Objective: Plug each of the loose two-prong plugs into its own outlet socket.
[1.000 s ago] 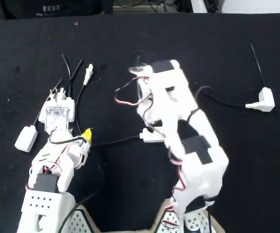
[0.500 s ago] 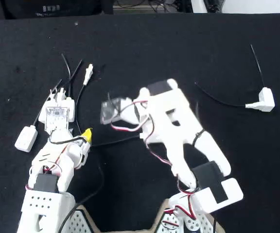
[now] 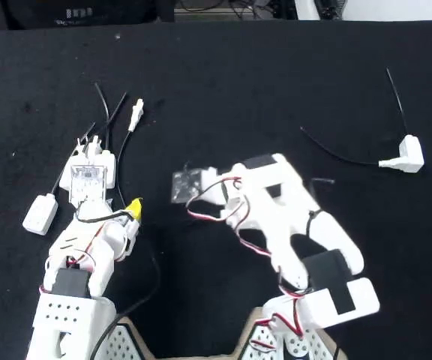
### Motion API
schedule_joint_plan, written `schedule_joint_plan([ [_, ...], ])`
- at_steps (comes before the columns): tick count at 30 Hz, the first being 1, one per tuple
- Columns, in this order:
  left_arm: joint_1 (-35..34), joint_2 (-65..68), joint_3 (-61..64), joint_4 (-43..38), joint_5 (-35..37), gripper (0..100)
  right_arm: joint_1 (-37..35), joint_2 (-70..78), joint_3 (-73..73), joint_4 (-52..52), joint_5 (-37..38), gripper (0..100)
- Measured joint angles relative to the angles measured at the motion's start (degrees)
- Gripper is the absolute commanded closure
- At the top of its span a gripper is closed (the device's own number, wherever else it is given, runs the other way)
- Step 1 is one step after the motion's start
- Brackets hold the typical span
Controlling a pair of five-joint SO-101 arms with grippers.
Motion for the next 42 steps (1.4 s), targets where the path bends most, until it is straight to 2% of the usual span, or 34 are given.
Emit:
schedule_joint_plan([
  [5, 0.0, 0.0, 0.0, 0.0, 0.0, 83, 6.59, -2.2, -0.7, -1.23, -9.41, 98.7],
  [12, 0.0, 0.0, 0.0, 0.0, 0.0, 83, 16.26, -9.49, -15.56, 11.87, -36.84, 98.7],
  [16, 0.0, 0.0, 0.0, 0.0, 0.0, 83, 24.09, -9.14, -25.93, 15.47, -46.51, 98.7],
  [21, 0.0, 0.0, 0.0, 0.0, 0.0, 83, 31.91, 0.0, -37.45, 15.65, -48.0, 98.7],
  [29, 0.0, 0.0, 0.09, 0.0, 0.0, 83, 40.18, 25.67, -60.66, 16.0, -48.26, 98.7],
  [42, 0.0, 0.0, 0.7, 0.0, 0.0, 83, 43.69, 62.95, -111.65, 34.02, -48.44, 98.5],
])
